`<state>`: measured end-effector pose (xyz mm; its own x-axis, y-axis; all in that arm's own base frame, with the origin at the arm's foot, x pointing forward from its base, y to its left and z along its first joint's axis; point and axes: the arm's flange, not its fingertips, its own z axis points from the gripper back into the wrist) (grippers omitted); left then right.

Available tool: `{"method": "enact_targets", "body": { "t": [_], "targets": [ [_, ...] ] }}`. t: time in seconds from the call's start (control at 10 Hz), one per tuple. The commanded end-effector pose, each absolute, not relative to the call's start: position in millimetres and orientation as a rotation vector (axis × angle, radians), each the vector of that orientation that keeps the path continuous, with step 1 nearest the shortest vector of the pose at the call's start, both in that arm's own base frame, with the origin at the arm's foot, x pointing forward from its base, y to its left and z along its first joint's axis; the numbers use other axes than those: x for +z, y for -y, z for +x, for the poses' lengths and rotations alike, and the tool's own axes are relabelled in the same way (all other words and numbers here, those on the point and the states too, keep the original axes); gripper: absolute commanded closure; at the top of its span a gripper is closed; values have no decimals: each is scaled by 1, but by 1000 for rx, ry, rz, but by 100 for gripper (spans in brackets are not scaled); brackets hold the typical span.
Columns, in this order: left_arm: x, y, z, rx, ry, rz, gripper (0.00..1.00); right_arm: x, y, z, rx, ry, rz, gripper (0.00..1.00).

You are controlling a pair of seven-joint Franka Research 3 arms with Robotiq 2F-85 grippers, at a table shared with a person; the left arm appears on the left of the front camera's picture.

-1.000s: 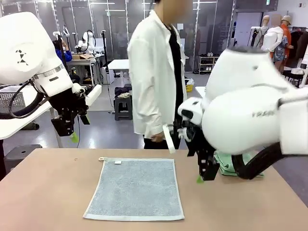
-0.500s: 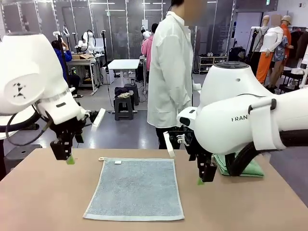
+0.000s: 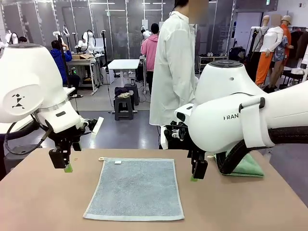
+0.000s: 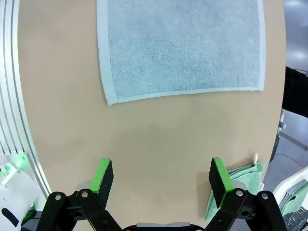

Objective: Fold the towels and place them in the basket.
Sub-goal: When a person lays out a Towel with hook on the table, fold it in half twice.

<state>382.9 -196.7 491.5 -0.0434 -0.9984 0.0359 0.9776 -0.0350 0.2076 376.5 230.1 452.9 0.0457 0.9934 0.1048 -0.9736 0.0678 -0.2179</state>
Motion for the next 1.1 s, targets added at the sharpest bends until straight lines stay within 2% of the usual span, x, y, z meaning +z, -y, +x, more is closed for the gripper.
{"method": "enact_targets", "body": {
  "t": [0.0,0.3,0.7,1.0],
  "targets": [
    [494,198,382,-1606,196,147,4,454,-226,377,1541,249,-99,0],
    [492,198,382,-1608,198,130,4,453,-230,376,1521,249,-98,0],
    [434,229,365,-1564,186,89,4,423,-248,344,1512,268,-57,0],
    [388,234,358,-1579,142,44,4,385,-257,340,1520,207,-23,0]
  ]
}}
